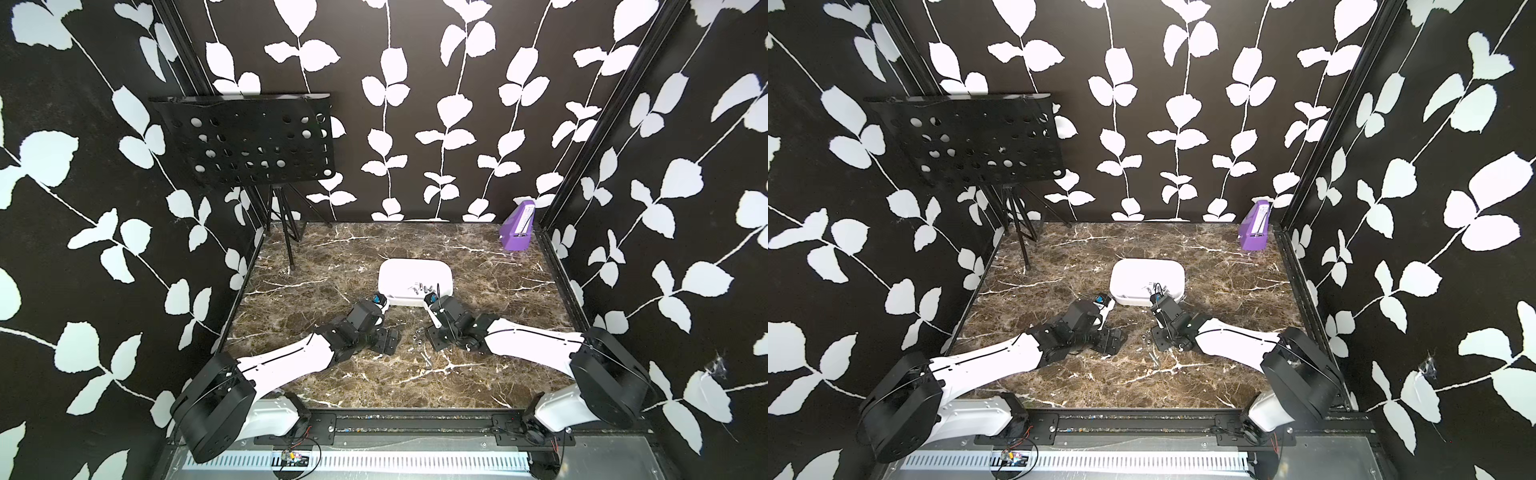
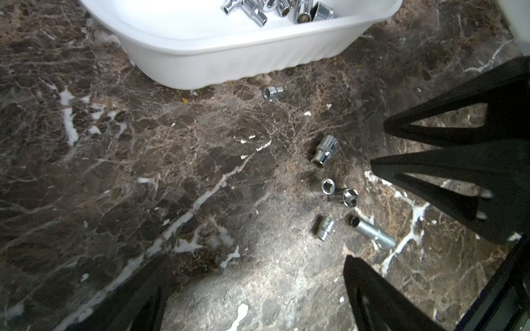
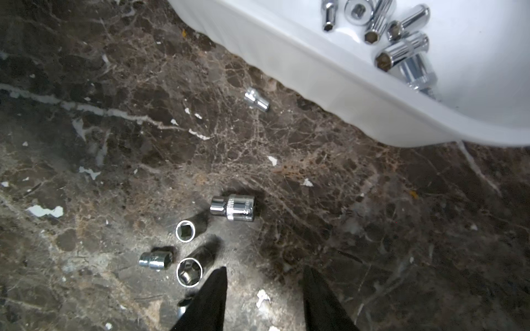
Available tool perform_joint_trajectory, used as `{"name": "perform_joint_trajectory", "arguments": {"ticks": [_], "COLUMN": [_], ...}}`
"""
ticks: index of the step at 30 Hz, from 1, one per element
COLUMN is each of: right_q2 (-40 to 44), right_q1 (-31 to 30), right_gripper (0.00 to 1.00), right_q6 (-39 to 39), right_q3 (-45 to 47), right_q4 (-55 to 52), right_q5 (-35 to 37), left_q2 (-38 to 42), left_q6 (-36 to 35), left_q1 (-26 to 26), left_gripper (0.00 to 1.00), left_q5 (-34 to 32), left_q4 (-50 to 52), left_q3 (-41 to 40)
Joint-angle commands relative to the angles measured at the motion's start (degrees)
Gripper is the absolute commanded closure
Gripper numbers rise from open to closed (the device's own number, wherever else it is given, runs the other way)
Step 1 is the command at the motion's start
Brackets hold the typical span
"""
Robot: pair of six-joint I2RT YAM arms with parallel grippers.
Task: Put the socket on the desktop into the storage box
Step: Pick up the socket head from the center of the board.
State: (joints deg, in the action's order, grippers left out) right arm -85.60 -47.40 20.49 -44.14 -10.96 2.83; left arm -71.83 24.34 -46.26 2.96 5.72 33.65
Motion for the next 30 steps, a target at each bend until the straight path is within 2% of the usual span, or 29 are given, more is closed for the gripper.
{"name": "perform_joint_trajectory", "arguments": {"ticks": [1, 13, 30], "right_q2": [-1.8, -7.4, -9.6], "right_q1": [-0.8, -1.6, -2.5], "right_gripper": [0.53, 0.51, 0.5], "right_q6": [-0.5, 1.1, 3.5], "right_q3": [-3.3, -6.3, -7.3], "right_q4": [2.2, 2.4, 3.2], "right_q5": [1.6, 3.0, 3.2], "left_q2": [0.7, 1.5, 1.6], "left_q6": [-1.0, -0.8, -0.7], "left_q1": [-0.2, -0.3, -0.3], "left_gripper": [0.06, 0.06, 0.06], "left_q5": [-0.1, -0.2, -0.6], "left_q4": [0.4, 0.6, 0.4], "left_q3": [1.2, 1.1, 0.9]}}
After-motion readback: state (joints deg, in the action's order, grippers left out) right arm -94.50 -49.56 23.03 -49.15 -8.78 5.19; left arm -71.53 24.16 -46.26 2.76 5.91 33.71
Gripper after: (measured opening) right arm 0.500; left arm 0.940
